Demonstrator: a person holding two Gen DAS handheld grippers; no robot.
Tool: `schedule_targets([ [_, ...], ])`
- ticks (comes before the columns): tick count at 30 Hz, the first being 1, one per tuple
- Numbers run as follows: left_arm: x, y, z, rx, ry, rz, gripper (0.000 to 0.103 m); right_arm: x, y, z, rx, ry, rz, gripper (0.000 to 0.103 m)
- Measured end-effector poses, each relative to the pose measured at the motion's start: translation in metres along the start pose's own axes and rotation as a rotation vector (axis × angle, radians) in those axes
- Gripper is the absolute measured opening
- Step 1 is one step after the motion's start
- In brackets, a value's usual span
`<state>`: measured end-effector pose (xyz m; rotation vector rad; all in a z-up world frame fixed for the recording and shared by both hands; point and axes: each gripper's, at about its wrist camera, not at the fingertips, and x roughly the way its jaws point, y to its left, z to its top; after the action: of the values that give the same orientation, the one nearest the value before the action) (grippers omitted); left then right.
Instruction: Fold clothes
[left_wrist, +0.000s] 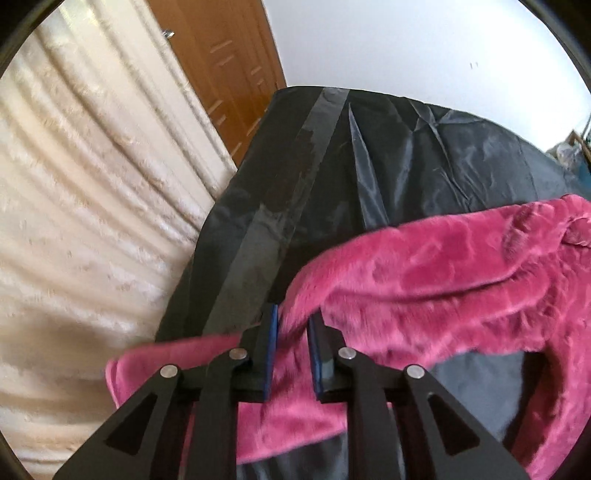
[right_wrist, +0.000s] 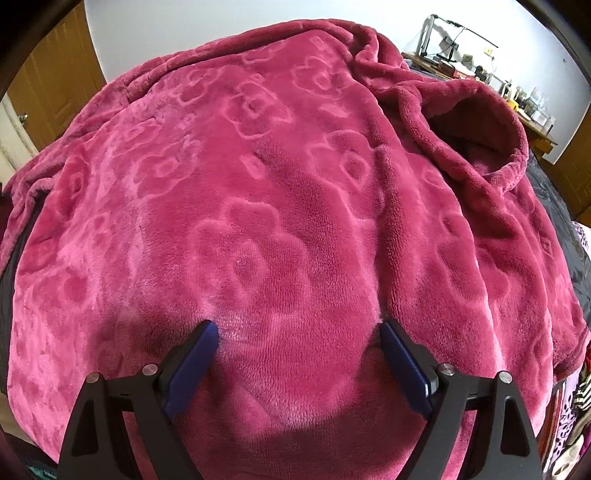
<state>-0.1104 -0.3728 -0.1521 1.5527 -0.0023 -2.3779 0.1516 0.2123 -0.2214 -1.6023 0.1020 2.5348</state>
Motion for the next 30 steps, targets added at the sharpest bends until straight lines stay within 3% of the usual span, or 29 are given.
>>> schedule_targets([
  [4, -0.031, -0.003, -0.029, -0.008, -0.012, -0.086, 0.019, 0.001, 0.001, 0.001, -0.001, -0.008, 0.002, 0.092],
  [8, -0.054, -0.026, -0.062, 0.071, 0.005, -0.231, 0.035, -0.014, -0.009, -0.020, -0.005, -0.017, 0.005, 0.092],
  [13, -0.076, -0.082, -0.117, 0.224, 0.047, -0.411, 0.036, -0.024, -0.023, -0.031, -0.019, -0.020, 0.014, 0.093],
  [17, -0.085, -0.127, -0.157, 0.333, 0.078, -0.455, 0.036, -0.026, -0.025, -0.030, -0.046, -0.009, 0.030, 0.093],
  [21, -0.083, -0.157, -0.182, 0.383, 0.100, -0.434, 0.036, -0.033, -0.035, -0.030, -0.058, 0.028, 0.027, 0.093],
  [24, -0.079, -0.166, -0.188, 0.378, 0.101, -0.399, 0.035, -0.050, -0.034, -0.039, -0.100, -0.004, 0.042, 0.093],
  [26, -0.071, -0.164, -0.188, 0.346, 0.123, -0.320, 0.009, -0.059, -0.035, -0.045, -0.132, -0.018, 0.060, 0.093],
  [27, -0.065, -0.162, -0.187, 0.330, 0.140, -0.274, 0.002, -0.062, -0.037, -0.047, -0.138, -0.022, 0.069, 0.093],
  [28, -0.058, -0.155, -0.187, 0.296, 0.162, -0.218, 0.002, -0.065, -0.040, -0.050, -0.142, -0.025, 0.079, 0.093],
  [30, -0.050, -0.140, -0.188, 0.236, 0.188, -0.177, 0.002, -0.072, -0.046, -0.055, -0.142, -0.026, 0.095, 0.093],
])
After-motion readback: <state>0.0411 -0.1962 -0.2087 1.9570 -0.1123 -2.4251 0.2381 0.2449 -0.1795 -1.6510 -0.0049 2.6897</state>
